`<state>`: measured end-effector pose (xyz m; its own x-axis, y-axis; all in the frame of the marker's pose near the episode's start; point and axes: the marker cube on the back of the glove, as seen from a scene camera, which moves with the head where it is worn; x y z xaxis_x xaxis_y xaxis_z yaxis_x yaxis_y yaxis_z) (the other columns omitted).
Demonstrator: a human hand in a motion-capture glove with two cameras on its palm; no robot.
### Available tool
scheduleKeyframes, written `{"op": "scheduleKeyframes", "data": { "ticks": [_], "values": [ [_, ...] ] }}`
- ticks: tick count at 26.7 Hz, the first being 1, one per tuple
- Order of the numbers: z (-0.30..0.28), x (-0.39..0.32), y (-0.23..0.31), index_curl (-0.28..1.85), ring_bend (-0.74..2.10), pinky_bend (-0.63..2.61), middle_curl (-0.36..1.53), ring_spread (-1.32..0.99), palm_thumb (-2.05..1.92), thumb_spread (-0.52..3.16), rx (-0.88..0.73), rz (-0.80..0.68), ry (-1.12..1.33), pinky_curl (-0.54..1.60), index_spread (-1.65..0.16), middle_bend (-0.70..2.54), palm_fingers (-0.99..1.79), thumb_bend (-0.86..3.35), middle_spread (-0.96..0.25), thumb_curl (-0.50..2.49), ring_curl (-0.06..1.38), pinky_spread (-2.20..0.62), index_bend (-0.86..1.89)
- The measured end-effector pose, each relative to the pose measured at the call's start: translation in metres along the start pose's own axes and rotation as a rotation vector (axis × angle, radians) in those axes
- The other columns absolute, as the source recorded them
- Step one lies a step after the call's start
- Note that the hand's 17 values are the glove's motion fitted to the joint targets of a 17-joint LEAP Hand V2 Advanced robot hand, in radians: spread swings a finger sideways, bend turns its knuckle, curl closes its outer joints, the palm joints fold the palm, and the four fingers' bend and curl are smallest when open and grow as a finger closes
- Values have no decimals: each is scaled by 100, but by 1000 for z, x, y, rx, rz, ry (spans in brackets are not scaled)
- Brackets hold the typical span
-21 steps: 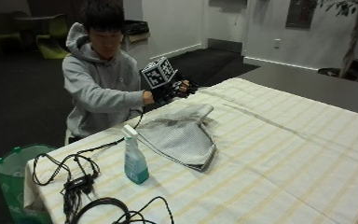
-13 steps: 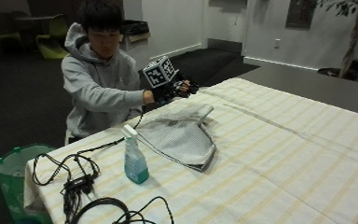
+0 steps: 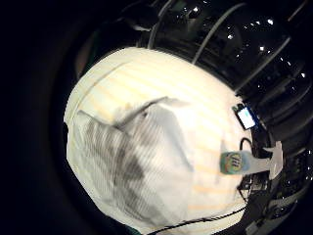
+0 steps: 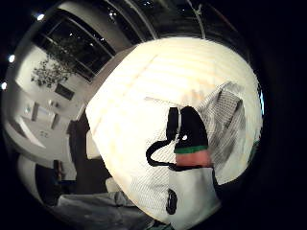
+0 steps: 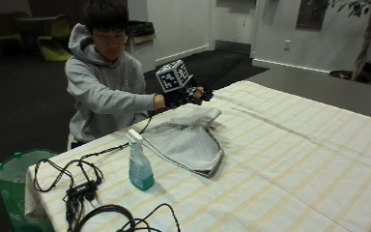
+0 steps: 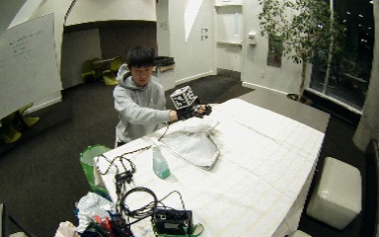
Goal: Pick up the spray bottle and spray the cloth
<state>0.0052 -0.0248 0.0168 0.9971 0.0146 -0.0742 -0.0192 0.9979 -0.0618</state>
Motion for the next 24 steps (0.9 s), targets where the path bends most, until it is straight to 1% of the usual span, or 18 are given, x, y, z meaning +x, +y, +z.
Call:
{"op": "scheduleKeyframes", "data": {
  "ticks": [6, 12, 16, 21, 24],
  "values": [
    [1, 6, -1, 27, 25, 30, 27, 2, 66, 100, -42, 9, 145, 25, -33, 22, 44, 20, -6, 33, 20, 26, 16],
    [-10, 21, 9, 27, 24, 31, 29, 3, 66, 104, 41, 76, 189, 28, -34, 20, 41, 15, -5, 36, 21, 27, 15],
    [-24, 47, 25, 26, 25, 32, 30, 3, 66, 105, 137, 165, 194, 29, -33, 20, 38, 12, -5, 37, 23, 27, 12],
    [-49, 92, 53, 25, 27, 33, 32, 4, 66, 106, 260, 325, 163, 30, -33, 21, 36, 8, -5, 39, 24, 27, 11],
    [-61, 112, 73, 25, 27, 34, 32, 4, 67, 107, 304, 412, 150, 31, -32, 21, 35, 6, -4, 40, 25, 27, 11]
  ]
}}
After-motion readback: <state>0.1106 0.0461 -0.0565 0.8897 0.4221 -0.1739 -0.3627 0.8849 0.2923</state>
